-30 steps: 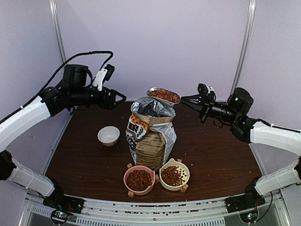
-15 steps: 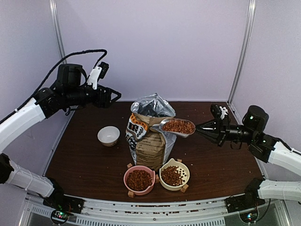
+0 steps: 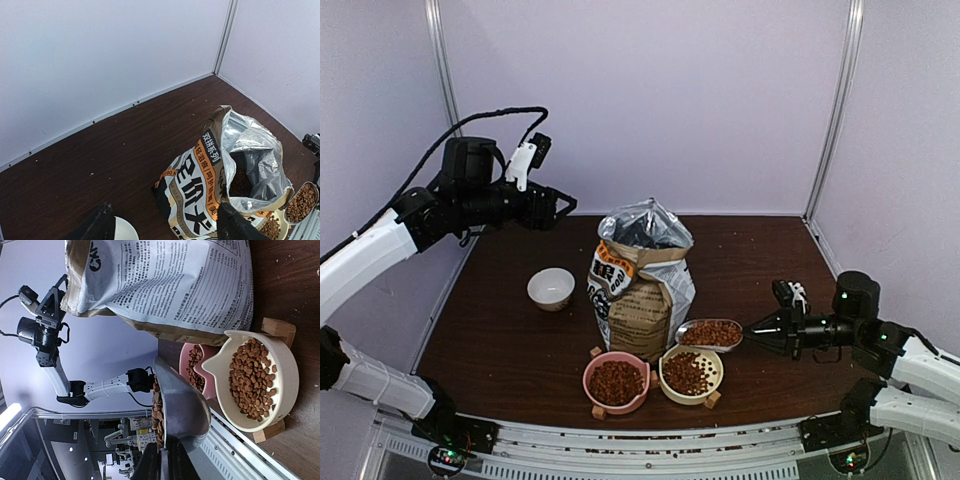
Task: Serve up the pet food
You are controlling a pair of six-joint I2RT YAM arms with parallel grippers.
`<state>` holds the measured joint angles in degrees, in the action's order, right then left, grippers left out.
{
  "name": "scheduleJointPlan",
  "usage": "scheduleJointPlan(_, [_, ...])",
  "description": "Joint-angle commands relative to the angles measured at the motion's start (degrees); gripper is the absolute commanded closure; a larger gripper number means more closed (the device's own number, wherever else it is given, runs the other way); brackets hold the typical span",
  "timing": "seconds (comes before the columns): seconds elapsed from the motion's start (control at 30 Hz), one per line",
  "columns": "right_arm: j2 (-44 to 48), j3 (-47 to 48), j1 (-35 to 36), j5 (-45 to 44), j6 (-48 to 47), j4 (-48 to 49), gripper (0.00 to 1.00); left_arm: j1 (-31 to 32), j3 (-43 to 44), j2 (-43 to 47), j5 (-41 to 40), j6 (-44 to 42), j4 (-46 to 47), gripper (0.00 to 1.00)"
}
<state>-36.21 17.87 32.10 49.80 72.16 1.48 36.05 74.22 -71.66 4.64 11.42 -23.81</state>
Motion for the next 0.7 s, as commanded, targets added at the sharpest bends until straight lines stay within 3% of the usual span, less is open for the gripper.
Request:
scheduleJointPlan(0.0, [2.3,0.1,-0.4,-2.6,-5.7,-6.7,1.0,-0.4,-0.7,1.6,-0.9,-0.8,3.1,0.28])
scheduleJointPlan(0.67, [-3.2,12.6,-0.5,-8.1,-22.7,-34.6,1.0,-0.4,-0.7,1.9,-0.8,-1.0,3.1,0.27])
